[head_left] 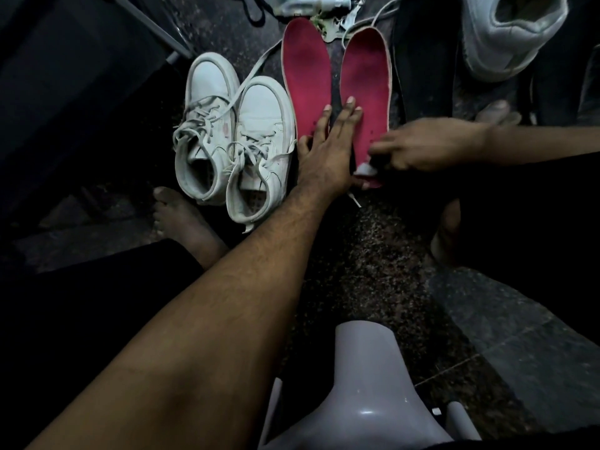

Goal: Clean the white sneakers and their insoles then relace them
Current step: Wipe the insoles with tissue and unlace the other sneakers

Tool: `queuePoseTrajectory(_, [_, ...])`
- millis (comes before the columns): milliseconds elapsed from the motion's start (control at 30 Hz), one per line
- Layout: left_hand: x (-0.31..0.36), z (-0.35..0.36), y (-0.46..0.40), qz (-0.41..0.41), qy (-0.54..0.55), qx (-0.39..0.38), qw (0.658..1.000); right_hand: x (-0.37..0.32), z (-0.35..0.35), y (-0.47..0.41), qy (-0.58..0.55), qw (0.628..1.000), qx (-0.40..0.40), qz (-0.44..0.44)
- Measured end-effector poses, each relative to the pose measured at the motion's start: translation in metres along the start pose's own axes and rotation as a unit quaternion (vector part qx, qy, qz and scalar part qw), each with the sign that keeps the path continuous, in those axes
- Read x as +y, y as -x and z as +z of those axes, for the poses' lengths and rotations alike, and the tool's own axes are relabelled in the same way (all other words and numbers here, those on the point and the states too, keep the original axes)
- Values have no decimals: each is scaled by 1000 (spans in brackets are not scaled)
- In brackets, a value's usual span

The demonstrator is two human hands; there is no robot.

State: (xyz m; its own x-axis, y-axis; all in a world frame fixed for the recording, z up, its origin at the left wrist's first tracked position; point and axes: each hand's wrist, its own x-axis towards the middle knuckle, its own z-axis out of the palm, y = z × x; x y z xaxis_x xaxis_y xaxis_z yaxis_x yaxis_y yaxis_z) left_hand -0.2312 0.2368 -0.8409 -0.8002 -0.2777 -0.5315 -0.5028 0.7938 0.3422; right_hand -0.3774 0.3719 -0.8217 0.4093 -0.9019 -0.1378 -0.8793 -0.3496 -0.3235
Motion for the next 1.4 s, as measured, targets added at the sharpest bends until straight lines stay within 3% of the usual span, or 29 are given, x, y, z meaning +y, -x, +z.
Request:
queuePoseTrajectory(67, [1, -3, -2, -1, -2, -10, 1000, 12, -5, 3, -9, 993, 57, 105])
queuePoseTrajectory(100, [1, -6, -2, -3, -3, -18, 1000, 10, -4, 1, -22, 989, 38, 141])
queuePoseTrajectory(233, [3, -5, -2, -5, 5, -27, 1000, -17, 6, -4, -48, 998, -28, 24])
queuePoseTrajectory(333, [1, -4, -4, -4, 1, -23, 1000, -5, -10, 8, -65, 984, -11, 165])
queuePoseTrajectory(367, [0, -5, -5, -6, 0, -23, 1000, -2, -11, 9, -79, 981, 15, 176])
queuePoseTrajectory(467, [0, -4, -4, -3, 9, -21, 1000, -12, 10, 7, 33, 995, -30, 95])
queuePoseTrajectory(567, [0, -1, -4, 2, 15, -13, 1000, -11, 13, 5, 9, 995, -80, 52])
queuePoseTrajectory(700, [-2, -4, -3, -2, 25, -15, 1000, 15, -12, -4, -17, 982, 34, 182])
queuePoseTrajectory(733, [-2, -4, -2, -1, 29, -14, 999, 8, -15, -9, 1, 986, 32, 161])
queuePoseTrajectory(800, [-3, -2, -3, 0, 37, -9, 999, -9, -4, -16, 27, 999, -35, 25])
queuePoseTrajectory(833, [-3, -1, -3, 1, 37, -8, 999, -15, 4, -17, 58, 996, -44, -43])
queuePoseTrajectory(867, [-3, -1, -3, 2, 38, -7, 999, -16, 9, -15, 73, 996, -22, -56])
queuePoseTrajectory(1000, [-7, -3, -4, 11, 39, -10, 999, 10, 0, -2, 4, 987, 53, 151])
queuePoseTrajectory(1200, [-5, 0, -4, 8, 42, 0, 999, -20, 10, -9, 12, 999, -37, -3])
queuePoseTrajectory(1400, [-7, -3, -3, 12, 50, -13, 999, 11, 7, -3, -16, 979, 54, 198])
